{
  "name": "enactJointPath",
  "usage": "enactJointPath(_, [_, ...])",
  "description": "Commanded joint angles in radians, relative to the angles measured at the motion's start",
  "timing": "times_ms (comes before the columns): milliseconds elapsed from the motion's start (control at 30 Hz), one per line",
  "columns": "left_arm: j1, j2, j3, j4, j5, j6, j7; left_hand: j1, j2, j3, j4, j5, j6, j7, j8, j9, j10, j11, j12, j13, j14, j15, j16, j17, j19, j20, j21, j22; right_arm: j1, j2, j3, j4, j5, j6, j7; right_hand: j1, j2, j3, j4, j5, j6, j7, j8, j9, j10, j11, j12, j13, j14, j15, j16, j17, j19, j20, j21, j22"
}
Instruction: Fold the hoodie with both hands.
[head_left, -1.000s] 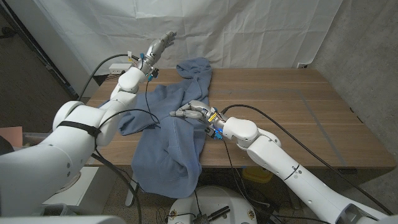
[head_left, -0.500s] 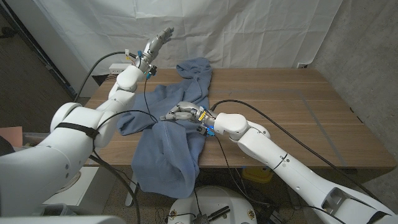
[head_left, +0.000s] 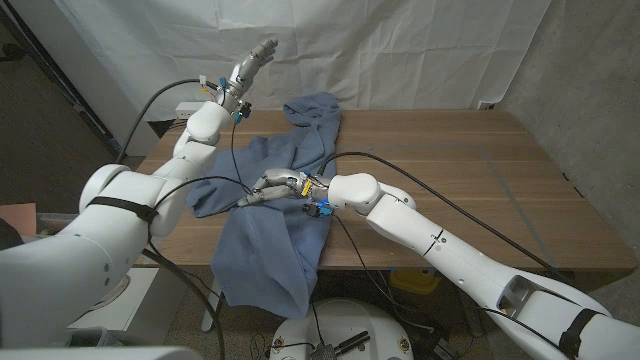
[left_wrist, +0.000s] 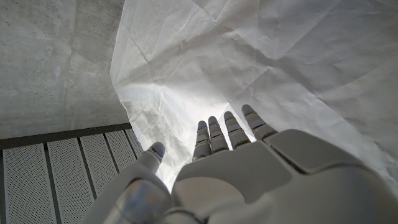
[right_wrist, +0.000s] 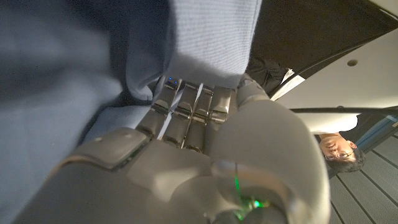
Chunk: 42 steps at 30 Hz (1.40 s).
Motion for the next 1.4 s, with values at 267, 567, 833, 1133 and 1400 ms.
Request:
enactJointPath(267, [0.020,0.008,-0.004,-0.040,0.002,0.019,0.027,0.000,0.097,0.006,0.000,-0.001,-0.004,-0.009,0.001,0.003,-0.004,-0.004,-0.003,0.000,-0.002,-0.008,-0.003,0.000,0.005,-0.001,-0.002,0.002,0.118,0.097,-0.066,0.254,0.089,0.184,0.286,-0.005,0.001,0.012,0.010,0.002,-0.010,-0.005,0.006,0.011,-0.018,-0.008,0.005,0.011,-0.018,-0.104,-0.016,0.010,-0.019,-0.010,-0.011,0.003])
enactJointPath(567, [0.052,0.025,-0.004,-0.106,0.008,0.056,0.034,0.000,0.097,0.007,0.000,-0.001,-0.007,-0.010,0.000,0.003,-0.007,-0.004,-0.003,0.000,-0.003,-0.008,-0.004,0.000,0.004,0.000,-0.003,0.002,0.113,0.141,-0.067,0.321,0.059,0.203,0.273,-0.013,0.007,0.019,0.019,0.003,-0.023,-0.011,0.006,0.021,-0.035,-0.019,0.004,0.017,-0.033,-0.116,-0.030,0.014,-0.025,-0.018,-0.014,0.004])
enactJointPath(833, [0.117,0.057,-0.017,-0.240,0.007,0.114,0.053,0.000,0.097,0.007,0.000,-0.001,-0.006,-0.010,0.001,0.003,-0.007,-0.005,-0.003,0.000,-0.004,-0.007,-0.003,0.000,0.005,0.000,-0.003,0.002,0.122,0.150,-0.090,0.358,0.018,0.195,0.281,-0.018,0.005,0.025,0.022,0.004,-0.023,-0.017,0.011,0.028,-0.041,-0.026,0.005,0.019,-0.040,-0.114,-0.040,0.016,-0.026,-0.018,-0.016,0.004])
enactJointPath(1133, [0.154,0.070,-0.021,-0.312,0.002,0.144,0.063,0.000,0.097,0.008,0.000,-0.001,-0.007,-0.010,0.002,0.003,-0.009,-0.005,-0.004,0.000,-0.006,-0.008,-0.004,0.000,0.006,0.001,-0.004,0.002,0.165,0.184,-0.096,0.449,0.074,0.121,0.440,-0.120,-0.043,-0.012,0.067,-0.024,-0.051,-0.011,-0.022,-0.006,-0.076,0.053,-0.022,-0.003,-0.082,-0.019,-0.073,0.019,-0.048,0.046,-0.029,0.005])
enactJointPath(1400, [0.186,0.080,-0.025,-0.374,0.004,0.171,0.081,0.000,0.098,0.010,0.000,-0.001,-0.006,-0.010,0.002,0.003,-0.016,-0.008,-0.006,0.000,-0.012,-0.012,-0.005,0.000,0.006,0.001,-0.004,0.002,0.160,0.151,-0.066,0.418,0.060,0.096,0.451,-0.456,-0.113,-0.150,0.214,-0.071,-0.222,0.014,-0.104,-0.036,-0.279,0.146,-0.162,-0.058,-0.238,0.109,-0.179,-0.018,-0.151,0.120,-0.096,0.007])
